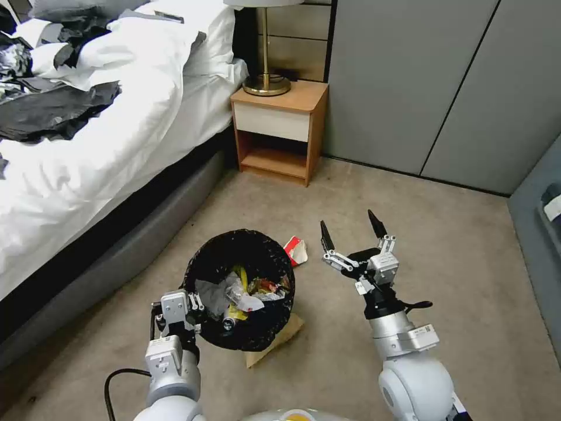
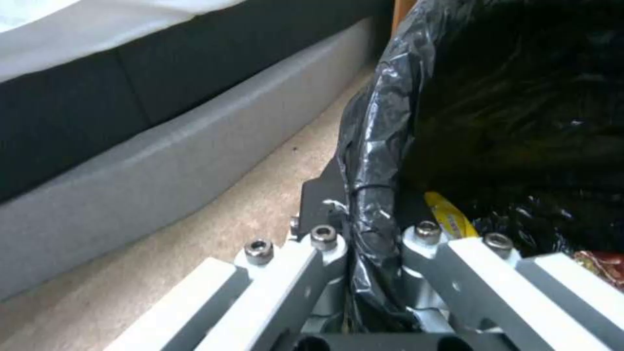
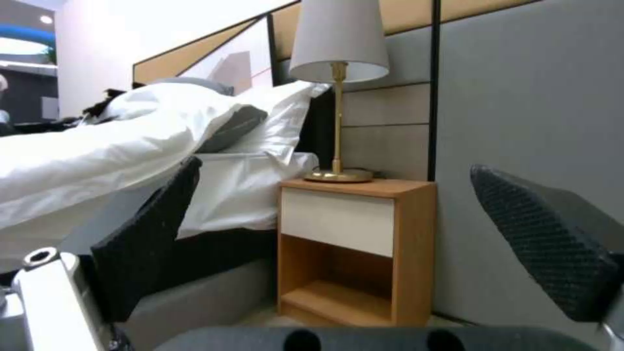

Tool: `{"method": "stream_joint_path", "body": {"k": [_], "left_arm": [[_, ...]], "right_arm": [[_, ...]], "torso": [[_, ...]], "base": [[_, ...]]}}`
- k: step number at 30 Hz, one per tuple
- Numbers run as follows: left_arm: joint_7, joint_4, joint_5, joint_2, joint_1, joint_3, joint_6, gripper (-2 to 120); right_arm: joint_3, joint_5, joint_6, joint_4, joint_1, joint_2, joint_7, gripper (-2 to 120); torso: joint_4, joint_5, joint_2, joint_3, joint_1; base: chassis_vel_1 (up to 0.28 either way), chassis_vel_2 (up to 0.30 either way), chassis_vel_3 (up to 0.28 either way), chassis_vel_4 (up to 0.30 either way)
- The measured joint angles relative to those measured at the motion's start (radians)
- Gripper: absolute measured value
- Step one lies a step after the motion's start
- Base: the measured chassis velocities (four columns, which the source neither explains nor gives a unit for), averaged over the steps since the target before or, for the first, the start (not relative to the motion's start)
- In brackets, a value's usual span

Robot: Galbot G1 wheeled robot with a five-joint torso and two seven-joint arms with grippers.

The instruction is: Pick up the trash bin, then pick up the garbage from the floor and place it into the trash bin.

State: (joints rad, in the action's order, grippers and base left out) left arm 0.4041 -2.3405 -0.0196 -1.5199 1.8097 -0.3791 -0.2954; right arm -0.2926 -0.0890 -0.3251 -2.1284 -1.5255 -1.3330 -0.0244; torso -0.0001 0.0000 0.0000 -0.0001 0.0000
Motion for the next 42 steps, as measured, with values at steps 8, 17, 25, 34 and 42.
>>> {"method": "stream_joint_path", "body": {"k": [8, 17, 25, 34, 42], "left_arm": [[0.0, 0.004, 0.003, -0.002, 0.002, 0.002, 0.005, 3], [0.0, 0.005, 0.005, -0.002, 0.002, 0.002, 0.008, 3], [0.0, 0.004, 0.005, -0.004, 0.003, 0.001, 0.008, 3], [-0.001, 0.003, 0.003, -0.008, 0.003, -0.003, 0.01, 3], [0.008, -0.012, -0.017, -0.009, 0.0, -0.032, 0.01, 3]], "right_arm": [[-0.004, 0.008, -0.029, 0.011, -0.001, -0.001, 0.009, 100], [-0.004, 0.031, -0.063, 0.021, 0.01, -0.003, 0.025, 100], [-0.003, 0.032, -0.06, 0.024, 0.041, 0.008, 0.023, 100], [0.06, -0.018, 0.121, 0.061, 0.132, 0.038, -0.045, 100], [0.144, -0.241, 0.389, 0.161, 0.295, 0.076, -0.149, 100]], "torso": [[-0.0001, -0.0001, 0.0, 0.0, 0.0], [0.0001, -0.0001, 0.0, 0.0, 0.0], [0.0, 0.0, 0.0, 0.0, 0.0], [0.0, 0.0, 0.0, 0.0, 0.0], [0.0, 0.0001, 0.0, 0.0, 0.0]], "base": [[-0.186, 0.201, 0.202, -0.203], [-0.131, 0.119, 0.121, -0.112], [0.002, -0.003, -0.008, 0.001], [0.0, 0.0, 0.0, 0.0], [0.0, 0.0, 0.0, 0.0]]}}
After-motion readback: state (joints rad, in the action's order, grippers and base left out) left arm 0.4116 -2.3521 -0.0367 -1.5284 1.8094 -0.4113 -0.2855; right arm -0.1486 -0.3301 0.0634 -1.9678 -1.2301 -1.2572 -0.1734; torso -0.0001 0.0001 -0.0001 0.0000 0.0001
